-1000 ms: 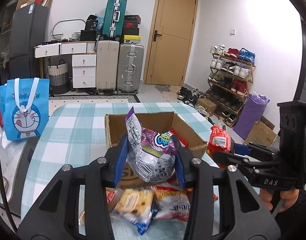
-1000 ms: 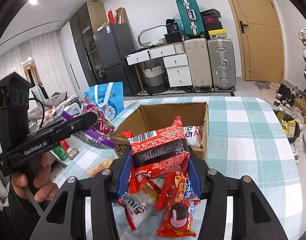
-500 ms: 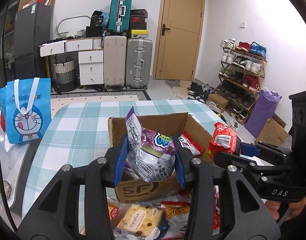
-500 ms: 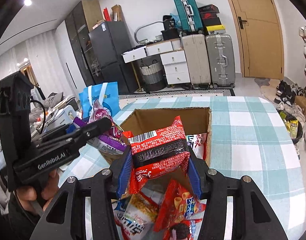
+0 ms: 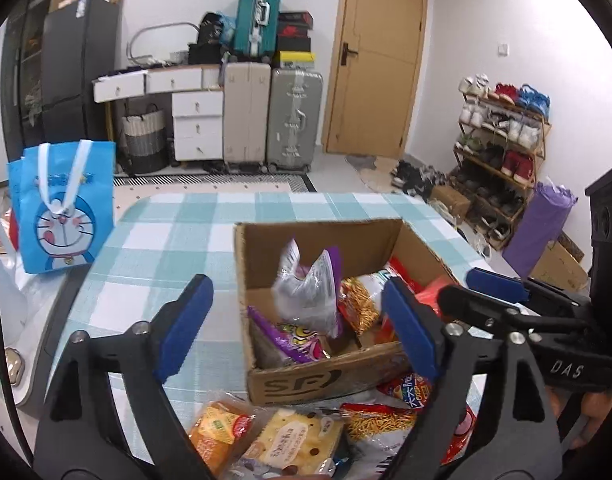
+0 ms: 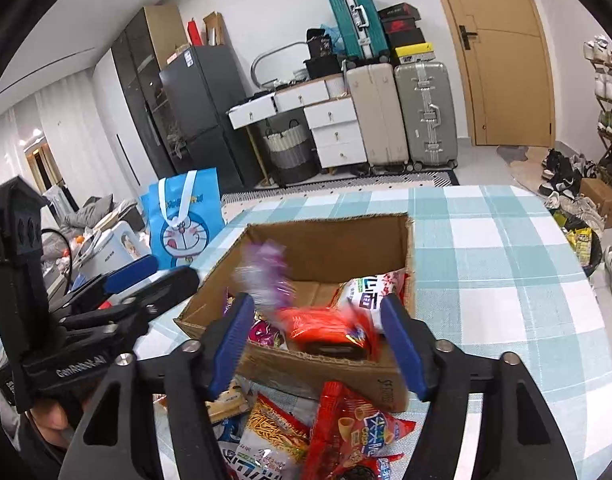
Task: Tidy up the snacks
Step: 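Lift both packets over the SF box and open both grippers to drop them, then withdraw both open grippers from the box and move over the remaining snacks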
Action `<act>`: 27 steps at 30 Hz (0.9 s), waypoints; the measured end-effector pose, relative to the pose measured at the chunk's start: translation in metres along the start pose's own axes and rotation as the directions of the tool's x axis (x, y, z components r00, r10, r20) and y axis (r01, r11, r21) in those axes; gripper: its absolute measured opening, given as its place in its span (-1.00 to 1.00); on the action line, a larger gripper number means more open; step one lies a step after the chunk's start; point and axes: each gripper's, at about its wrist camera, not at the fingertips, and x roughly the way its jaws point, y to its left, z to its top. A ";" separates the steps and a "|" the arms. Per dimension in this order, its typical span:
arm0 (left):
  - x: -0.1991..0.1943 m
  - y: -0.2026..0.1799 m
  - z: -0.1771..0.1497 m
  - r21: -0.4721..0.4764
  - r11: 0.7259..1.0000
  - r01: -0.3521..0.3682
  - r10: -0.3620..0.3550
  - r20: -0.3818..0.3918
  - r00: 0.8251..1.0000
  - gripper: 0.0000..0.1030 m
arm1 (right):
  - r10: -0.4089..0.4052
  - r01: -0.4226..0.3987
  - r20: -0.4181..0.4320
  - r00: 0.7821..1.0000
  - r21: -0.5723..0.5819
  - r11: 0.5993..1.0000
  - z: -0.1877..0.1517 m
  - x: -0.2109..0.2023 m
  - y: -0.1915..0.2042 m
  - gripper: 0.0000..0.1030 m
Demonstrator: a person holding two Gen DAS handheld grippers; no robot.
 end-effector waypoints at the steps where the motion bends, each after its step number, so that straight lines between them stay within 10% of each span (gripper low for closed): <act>1: -0.002 0.003 0.000 -0.005 1.000 0.005 -0.005 0.000 1.000 0.72 | -0.001 0.001 0.006 1.000 0.004 1.000 0.000 -0.003 0.000 0.46; 7: -0.010 0.018 -0.006 -0.053 0.999 0.007 -0.007 -0.011 1.000 0.99 | 0.001 -0.001 0.001 1.000 0.025 1.000 -0.007 -0.011 -0.004 0.97; 27: -0.062 0.032 -0.093 0.044 0.999 -0.012 0.015 -0.071 0.997 0.98 | -0.031 0.031 -0.035 0.999 -0.023 0.999 -0.068 -0.054 -0.009 0.99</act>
